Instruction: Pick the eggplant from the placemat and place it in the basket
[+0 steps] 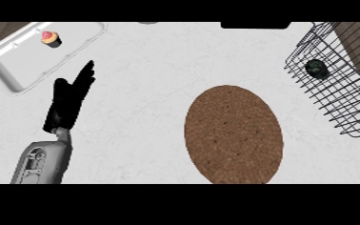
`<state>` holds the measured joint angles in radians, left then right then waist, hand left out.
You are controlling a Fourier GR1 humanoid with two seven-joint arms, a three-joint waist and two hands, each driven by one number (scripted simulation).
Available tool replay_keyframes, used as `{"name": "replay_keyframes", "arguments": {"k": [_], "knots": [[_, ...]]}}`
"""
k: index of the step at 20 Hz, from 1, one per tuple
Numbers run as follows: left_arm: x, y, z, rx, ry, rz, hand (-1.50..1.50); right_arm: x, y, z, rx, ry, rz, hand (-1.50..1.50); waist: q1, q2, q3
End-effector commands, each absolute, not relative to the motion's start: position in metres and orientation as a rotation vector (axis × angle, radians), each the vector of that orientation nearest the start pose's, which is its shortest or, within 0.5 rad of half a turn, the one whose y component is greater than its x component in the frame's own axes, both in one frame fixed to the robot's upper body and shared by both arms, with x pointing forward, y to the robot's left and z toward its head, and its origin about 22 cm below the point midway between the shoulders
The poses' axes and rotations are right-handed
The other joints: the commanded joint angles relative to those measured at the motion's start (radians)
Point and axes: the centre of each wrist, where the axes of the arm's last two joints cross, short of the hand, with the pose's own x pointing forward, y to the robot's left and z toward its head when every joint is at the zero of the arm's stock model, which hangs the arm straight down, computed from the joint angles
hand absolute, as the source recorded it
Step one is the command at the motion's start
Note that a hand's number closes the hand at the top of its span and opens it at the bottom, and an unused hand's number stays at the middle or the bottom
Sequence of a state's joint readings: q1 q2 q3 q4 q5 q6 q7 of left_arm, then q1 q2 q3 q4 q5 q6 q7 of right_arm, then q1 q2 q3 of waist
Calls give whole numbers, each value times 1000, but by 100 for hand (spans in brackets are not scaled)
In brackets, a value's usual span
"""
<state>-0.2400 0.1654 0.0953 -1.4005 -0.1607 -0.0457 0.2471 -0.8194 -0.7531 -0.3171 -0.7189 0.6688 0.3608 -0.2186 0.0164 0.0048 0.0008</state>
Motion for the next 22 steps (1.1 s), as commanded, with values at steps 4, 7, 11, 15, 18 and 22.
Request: {"name": "replay_keyframes", "arguments": {"k": [4,7,11,15,18,22], "knots": [[302,277,23,260,-1357,-227,0,380,-461,186,-785,-1553,598,-150,-4,0,0],[302,272,20,273,-1356,-209,0,372,-477,190,-809,-1625,444,-150,-5,2,0],[303,275,36,254,-1364,-212,0,362,-496,219,-873,-1659,291,-150,-6,-2,0],[293,282,34,251,-1364,-219,0,330,-539,222,-914,-1545,182,-150,5,1,0],[311,269,45,264,-1383,-217,0,296,-573,234,-899,-1584,61,-150,5,8,3],[294,274,27,247,-1365,-231,0,252,-606,227,-887,-1524,71,-150,10,8,4]]}}
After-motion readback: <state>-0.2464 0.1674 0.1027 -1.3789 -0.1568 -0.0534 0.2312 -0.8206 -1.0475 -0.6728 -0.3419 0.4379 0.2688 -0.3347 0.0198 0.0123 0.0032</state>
